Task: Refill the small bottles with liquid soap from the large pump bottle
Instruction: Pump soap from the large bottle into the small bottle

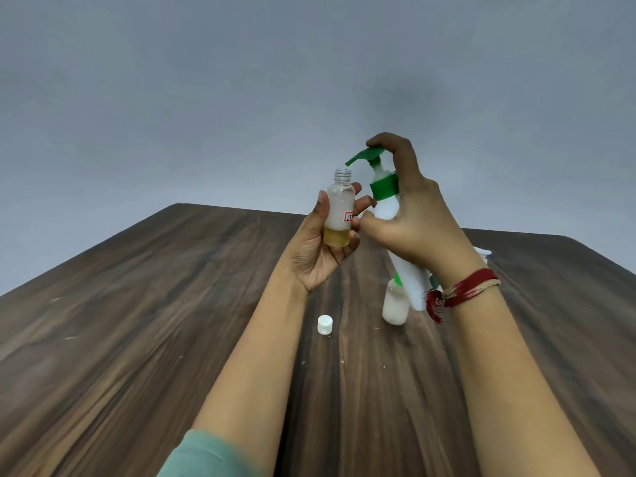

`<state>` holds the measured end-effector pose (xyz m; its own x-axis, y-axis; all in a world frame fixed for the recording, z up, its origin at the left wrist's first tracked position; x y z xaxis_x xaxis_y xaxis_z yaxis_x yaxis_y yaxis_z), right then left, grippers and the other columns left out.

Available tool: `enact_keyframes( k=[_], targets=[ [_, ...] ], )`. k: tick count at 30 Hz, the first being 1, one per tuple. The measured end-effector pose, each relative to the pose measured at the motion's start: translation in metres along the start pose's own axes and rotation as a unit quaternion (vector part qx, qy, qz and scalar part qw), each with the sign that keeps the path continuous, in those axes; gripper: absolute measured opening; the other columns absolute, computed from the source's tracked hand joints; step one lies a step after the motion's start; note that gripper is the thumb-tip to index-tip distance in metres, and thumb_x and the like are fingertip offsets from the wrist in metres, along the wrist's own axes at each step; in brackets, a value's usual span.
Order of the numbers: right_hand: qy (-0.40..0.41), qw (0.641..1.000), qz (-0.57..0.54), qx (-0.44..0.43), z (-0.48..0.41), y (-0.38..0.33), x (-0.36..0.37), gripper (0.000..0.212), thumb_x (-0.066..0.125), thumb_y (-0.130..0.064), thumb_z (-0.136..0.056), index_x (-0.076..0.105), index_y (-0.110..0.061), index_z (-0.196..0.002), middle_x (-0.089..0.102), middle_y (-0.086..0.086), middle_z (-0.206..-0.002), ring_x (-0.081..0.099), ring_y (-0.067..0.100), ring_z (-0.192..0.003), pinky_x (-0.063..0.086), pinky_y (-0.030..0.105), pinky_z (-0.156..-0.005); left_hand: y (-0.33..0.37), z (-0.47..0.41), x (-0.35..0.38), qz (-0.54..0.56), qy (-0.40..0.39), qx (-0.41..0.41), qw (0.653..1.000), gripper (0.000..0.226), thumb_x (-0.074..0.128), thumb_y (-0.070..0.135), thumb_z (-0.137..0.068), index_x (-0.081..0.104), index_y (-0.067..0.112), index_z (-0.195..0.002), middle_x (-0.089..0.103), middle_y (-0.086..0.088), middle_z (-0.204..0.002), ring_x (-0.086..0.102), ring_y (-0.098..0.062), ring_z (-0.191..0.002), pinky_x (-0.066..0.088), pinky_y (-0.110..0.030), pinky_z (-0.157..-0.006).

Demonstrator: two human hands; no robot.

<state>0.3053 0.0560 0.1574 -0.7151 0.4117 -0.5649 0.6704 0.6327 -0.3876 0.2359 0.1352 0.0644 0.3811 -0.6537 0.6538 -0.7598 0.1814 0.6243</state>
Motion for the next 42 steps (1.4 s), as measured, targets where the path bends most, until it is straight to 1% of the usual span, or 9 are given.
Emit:
enact_keyframes(
  k=[6, 10, 15, 19, 21, 25, 34, 37, 42],
  targets=[
    [-0.007, 1.0, -0.004, 0.005, 0.0, 0.0, 0.001, 0.071, 0.069, -0.008, -0.073, 0.034, -0.028, -0.133, 0.057, -0.007, -0.11, 0.06, 0.019, -0.077, 0.053, 0.035, -0.073, -0.004, -0.001, 0.001, 0.006, -0.019, -0.012, 1.0, 0.057, 0.088, 0.042, -0.056, 0.075, 0.014, -0.104, 0.071, -0.007, -0.099, 0.065, -0.009, -0.074, 0.056, -0.019, -0.06],
    [-0.02, 1.0, -0.006, 0.002, 0.0, 0.0, 0.003, 0.071, 0.069, -0.008, -0.073, 0.035, -0.027, -0.132, 0.055, -0.013, -0.108, 0.057, 0.011, -0.076, 0.049, 0.027, -0.071, -0.006, 0.0, -0.001, 0.019, -0.023, -0.022, 0.999, 0.057, 0.089, 0.04, -0.056, 0.075, 0.013, -0.104, 0.071, -0.008, -0.099, 0.065, -0.009, -0.074, 0.056, -0.02, -0.06],
    [-0.033, 0.999, -0.013, -0.002, 0.0, 0.0, 0.005, 0.069, 0.068, -0.007, -0.073, 0.036, -0.026, -0.131, 0.059, -0.007, -0.101, 0.056, 0.011, -0.069, 0.045, 0.018, -0.065, -0.008, 0.001, -0.002, 0.025, -0.025, -0.029, 0.999, 0.057, 0.089, 0.039, -0.055, 0.075, 0.012, -0.103, 0.072, -0.009, -0.097, 0.065, -0.009, -0.073, 0.056, -0.02, -0.059],
    [-0.047, 0.999, -0.023, -0.007, 0.001, -0.003, 0.007, 0.067, 0.064, -0.016, -0.069, 0.036, -0.024, -0.13, 0.055, -0.016, -0.101, 0.055, 0.007, -0.073, 0.04, 0.007, -0.062, -0.006, 0.003, -0.002, 0.046, -0.032, -0.035, 0.998, 0.056, 0.089, 0.034, -0.056, 0.074, 0.008, -0.104, 0.071, -0.013, -0.097, 0.066, -0.011, -0.068, 0.056, -0.022, -0.057],
    [-0.061, 0.998, -0.032, -0.004, 0.002, -0.005, 0.009, 0.068, 0.063, -0.019, -0.067, 0.036, -0.025, -0.129, 0.056, -0.016, -0.092, 0.057, 0.001, -0.069, 0.038, 0.004, -0.062, -0.004, 0.004, -0.003, 0.048, -0.034, -0.039, 0.998, 0.057, 0.09, 0.033, -0.056, 0.074, 0.006, -0.104, 0.071, -0.014, -0.098, 0.066, -0.011, -0.066, 0.056, -0.022, -0.056],
    [-0.082, 0.996, -0.037, 0.0, 0.002, -0.004, 0.012, 0.068, 0.07, -0.005, -0.072, 0.037, -0.022, -0.13, 0.057, -0.015, -0.08, 0.059, -0.005, -0.067, 0.039, 0.004, -0.061, -0.002, 0.004, -0.004, 0.03, -0.033, -0.044, 0.998, 0.058, 0.091, 0.035, -0.054, 0.074, 0.007, -0.103, 0.071, -0.014, -0.097, 0.065, -0.011, -0.065, 0.056, -0.022, -0.054],
    [-0.069, 0.997, -0.023, 0.022, 0.001, 0.002, 0.01, 0.07, 0.06, -0.02, -0.063, 0.036, -0.028, -0.129, 0.057, -0.009, -0.09, 0.055, 0.005, -0.065, 0.041, 0.008, -0.058, -0.008, 0.006, -0.007, 0.024, -0.021, -0.055, 0.998, 0.068, 0.092, 0.036, -0.051, 0.068, 0.006, -0.108, 0.071, -0.013, -0.094, 0.064, -0.01, -0.063, 0.055, -0.02, -0.053],
    [-0.078, 0.996, -0.037, 0.022, 0.001, -0.001, 0.01, 0.072, 0.061, -0.018, -0.064, 0.037, -0.03, -0.131, 0.058, -0.012, -0.084, 0.056, 0.002, -0.063, 0.042, 0.008, -0.058, -0.006, 0.008, -0.006, 0.016, -0.021, -0.054, 0.998, 0.08, 0.091, 0.036, -0.051, 0.055, 0.007, -0.117, 0.071, -0.012, -0.094, 0.064, -0.01, -0.062, 0.055, -0.02, -0.052],
    [-0.087, 0.995, -0.032, 0.022, 0.002, 0.0, 0.009, 0.066, 0.063, -0.014, -0.068, 0.041, -0.031, -0.128, 0.059, -0.011, -0.083, 0.053, 0.006, -0.06, 0.041, 0.01, -0.058, -0.009, 0.009, -0.008, 0.013, -0.02, -0.066, 0.998, 0.083, 0.091, 0.037, -0.051, 0.054, 0.007, -0.118, 0.071, -0.012, -0.09, 0.064, -0.01, -0.062, 0.054, -0.019, -0.051]
  ],
)
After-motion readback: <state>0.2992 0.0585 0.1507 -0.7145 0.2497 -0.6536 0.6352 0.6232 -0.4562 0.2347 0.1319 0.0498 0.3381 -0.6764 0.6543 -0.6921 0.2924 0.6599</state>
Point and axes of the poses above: each hand's wrist, its own z-axis away from the middle knuckle, its own x-axis out of the palm, y = z × x, the point moved 9 cm from there along -z, towards the middle knuckle
